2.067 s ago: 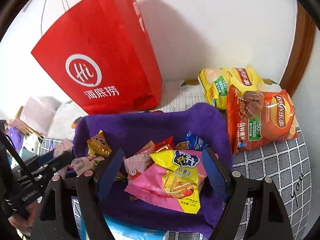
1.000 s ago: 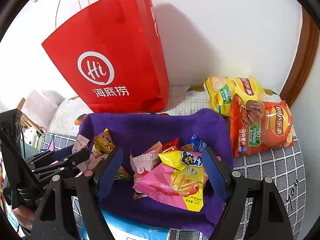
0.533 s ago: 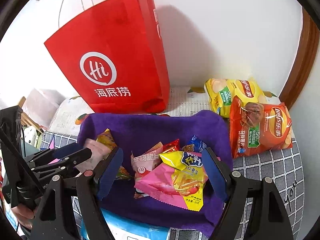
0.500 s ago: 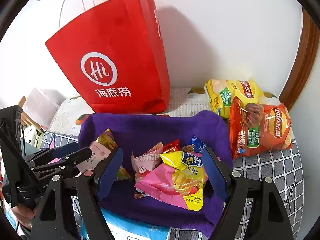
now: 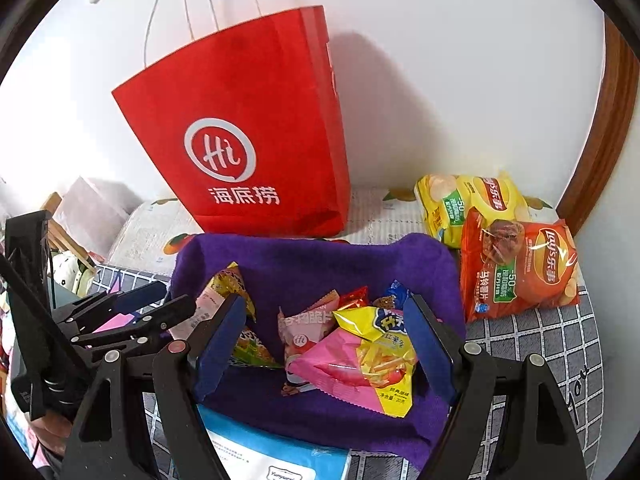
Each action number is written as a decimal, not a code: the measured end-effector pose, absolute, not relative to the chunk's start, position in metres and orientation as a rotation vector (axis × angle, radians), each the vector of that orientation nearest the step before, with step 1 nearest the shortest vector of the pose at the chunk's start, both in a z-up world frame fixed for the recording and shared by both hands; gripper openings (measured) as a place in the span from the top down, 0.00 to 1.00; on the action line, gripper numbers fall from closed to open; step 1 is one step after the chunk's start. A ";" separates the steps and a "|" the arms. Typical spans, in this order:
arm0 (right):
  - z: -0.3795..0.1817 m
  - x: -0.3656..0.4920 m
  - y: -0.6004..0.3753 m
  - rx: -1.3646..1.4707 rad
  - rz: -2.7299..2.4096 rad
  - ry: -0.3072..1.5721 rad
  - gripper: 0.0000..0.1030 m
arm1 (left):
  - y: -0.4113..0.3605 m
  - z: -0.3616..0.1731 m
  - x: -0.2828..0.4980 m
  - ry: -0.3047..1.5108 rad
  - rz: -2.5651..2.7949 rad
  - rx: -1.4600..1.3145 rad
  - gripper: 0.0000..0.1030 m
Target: Organize snacks
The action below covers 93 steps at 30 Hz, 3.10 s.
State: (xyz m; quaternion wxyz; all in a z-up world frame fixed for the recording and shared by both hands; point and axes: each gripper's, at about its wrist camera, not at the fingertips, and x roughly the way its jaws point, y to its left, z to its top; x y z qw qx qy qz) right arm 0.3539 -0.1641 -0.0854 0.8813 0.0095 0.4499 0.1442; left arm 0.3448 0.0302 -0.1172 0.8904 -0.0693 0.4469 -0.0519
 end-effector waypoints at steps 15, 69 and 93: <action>-0.049 0.309 -0.163 0.009 0.224 0.888 0.22 | 0.025 -0.079 0.322 0.864 -0.126 -0.095 0.53; 0.012 -0.006 -0.198 0.057 -0.017 0.711 0.03 | -0.014 0.016 0.023 0.632 -0.076 -0.049 0.06; 0.005 -0.008 -0.205 0.071 -0.020 0.724 0.03 | -0.014 0.013 0.023 0.646 -0.076 -0.049 0.06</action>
